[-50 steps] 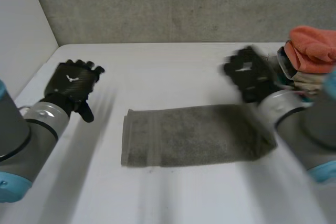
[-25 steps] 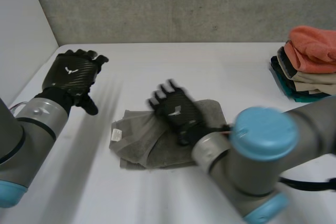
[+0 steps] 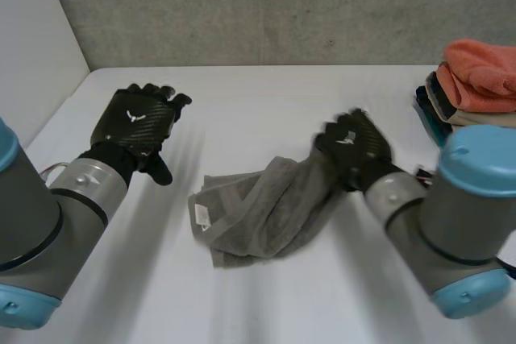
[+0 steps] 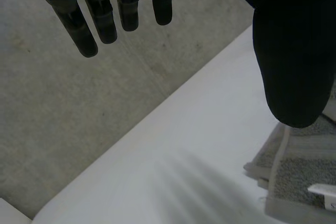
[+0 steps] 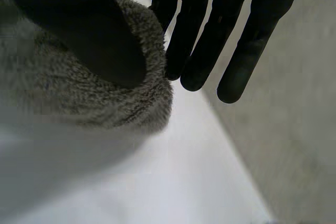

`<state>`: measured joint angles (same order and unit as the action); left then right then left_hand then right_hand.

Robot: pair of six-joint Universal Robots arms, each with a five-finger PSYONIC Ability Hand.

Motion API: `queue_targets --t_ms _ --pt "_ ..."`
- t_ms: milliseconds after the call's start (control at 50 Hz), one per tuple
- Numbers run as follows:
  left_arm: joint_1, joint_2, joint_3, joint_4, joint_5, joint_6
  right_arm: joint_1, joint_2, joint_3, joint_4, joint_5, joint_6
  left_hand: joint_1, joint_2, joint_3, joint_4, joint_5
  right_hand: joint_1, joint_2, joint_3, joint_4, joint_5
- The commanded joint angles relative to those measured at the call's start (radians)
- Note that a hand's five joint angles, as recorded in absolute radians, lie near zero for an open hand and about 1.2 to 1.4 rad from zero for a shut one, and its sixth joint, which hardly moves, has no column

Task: Fold the laundry.

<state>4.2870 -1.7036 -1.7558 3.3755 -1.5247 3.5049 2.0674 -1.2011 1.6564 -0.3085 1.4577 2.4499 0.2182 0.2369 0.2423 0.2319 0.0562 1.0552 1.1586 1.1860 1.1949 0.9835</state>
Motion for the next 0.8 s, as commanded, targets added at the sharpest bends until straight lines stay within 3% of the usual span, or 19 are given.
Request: queue_targets --t_ms 20,120,180,260,280,400,480,620,800 --pt "0.01 0.056 -0.007 -0.007 -0.006 0.0 0.255 0.096 -0.127 -0.015 -0.025 -0.015 0.019 0.0 -0.005 0.005 0.006 0.341 0.238 0.21 0.201 0.238" --pt "0.031 0.07 -0.023 -0.013 -0.014 -0.001 0.388 0.227 -0.162 -0.008 -0.114 -0.032 0.019 0.0 -0.005 0.005 0.006 0.341 0.238 0.21 0.201 0.238" --pt "0.043 0.076 -0.037 -0.015 -0.025 -0.001 0.387 0.262 -0.168 -0.006 -0.132 -0.023 0.022 0.003 -0.002 0.008 0.009 0.341 0.238 0.21 0.201 0.238" --pt "0.045 0.076 -0.04 -0.013 -0.029 -0.006 0.37 0.229 -0.156 -0.015 -0.157 0.056 0.022 0.003 -0.002 0.008 0.009 -0.811 -0.915 -0.942 -0.951 -0.914" --pt "0.04 0.074 -0.036 -0.01 -0.028 -0.014 0.35 0.215 -0.156 -0.015 -0.155 0.084 0.022 0.003 -0.002 0.008 0.009 -0.849 -0.953 -0.98 -0.989 -0.952" --pt "0.022 0.062 0.01 -0.002 -0.025 -0.081 0.145 0.054 -0.129 -0.006 -0.138 0.338 0.036 0.018 0.012 0.023 0.024 -0.881 -0.984 -1.011 -1.02 -0.984" --pt "-0.053 0.0 0.074 -0.002 -0.023 -0.145 0.054 -0.034 -0.095 0.049 -0.129 0.509 0.039 0.021 0.015 0.026 0.027 -0.881 -0.984 -1.011 -1.02 -0.984" --pt "-0.233 -0.162 0.177 -0.013 -0.054 -0.202 0.03 -0.038 -0.128 0.221 -0.14 0.572 0.112 0.094 0.088 0.099 0.1 -0.881 -0.984 -1.011 -1.02 -0.984" --pt "-0.266 -0.29 0.15 -0.045 -0.302 -0.201 0.039 0.194 -0.332 0.393 -0.151 0.57 0.125 0.106 0.1 0.111 0.112 -0.881 -0.984 -1.011 -1.02 -0.984"
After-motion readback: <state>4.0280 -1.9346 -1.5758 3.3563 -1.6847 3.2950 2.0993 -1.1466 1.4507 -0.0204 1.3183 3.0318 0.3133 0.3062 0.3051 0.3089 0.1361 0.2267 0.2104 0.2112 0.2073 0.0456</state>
